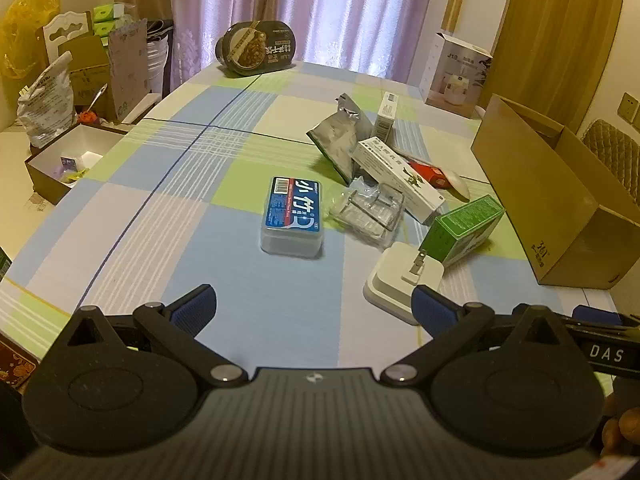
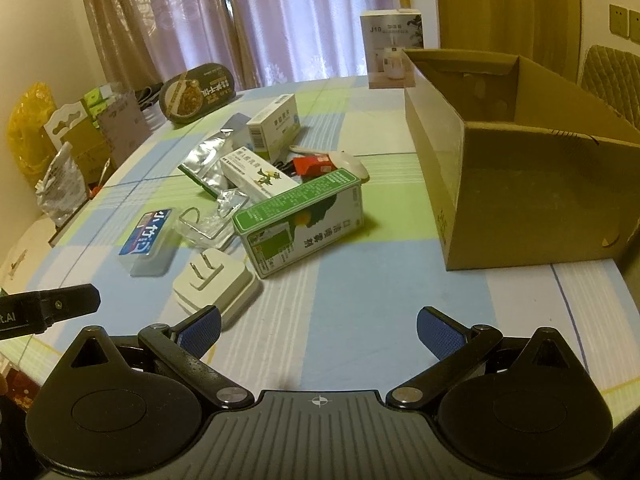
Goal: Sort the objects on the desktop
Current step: 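Move the left tool to the blue box while the right tool approaches the white plug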
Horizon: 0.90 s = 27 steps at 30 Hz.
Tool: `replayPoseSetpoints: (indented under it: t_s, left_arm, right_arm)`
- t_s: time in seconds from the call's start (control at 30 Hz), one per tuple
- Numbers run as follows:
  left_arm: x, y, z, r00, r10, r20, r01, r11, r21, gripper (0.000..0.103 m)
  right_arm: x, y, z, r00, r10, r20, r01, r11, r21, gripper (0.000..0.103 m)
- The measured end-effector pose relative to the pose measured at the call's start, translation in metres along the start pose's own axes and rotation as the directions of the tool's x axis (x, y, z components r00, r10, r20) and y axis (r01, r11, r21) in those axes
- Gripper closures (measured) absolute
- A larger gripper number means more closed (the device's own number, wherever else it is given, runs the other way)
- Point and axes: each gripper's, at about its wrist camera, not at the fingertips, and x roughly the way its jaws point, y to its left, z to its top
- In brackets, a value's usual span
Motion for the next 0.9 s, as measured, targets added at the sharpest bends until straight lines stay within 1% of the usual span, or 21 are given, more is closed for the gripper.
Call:
replayPoseSetpoints:
  t_s: [0.9]
  left_arm:
    - [0.0009, -0.0009, -0.0028, 1.000, -0.005, -0.016, 0.005, 1.000, -0.015, 0.001]
  right_arm:
    - [0.0016, -0.0012, -0.0018, 1.000, 0.000, -0.009, 0.000, 1.000, -0.001, 0.002]
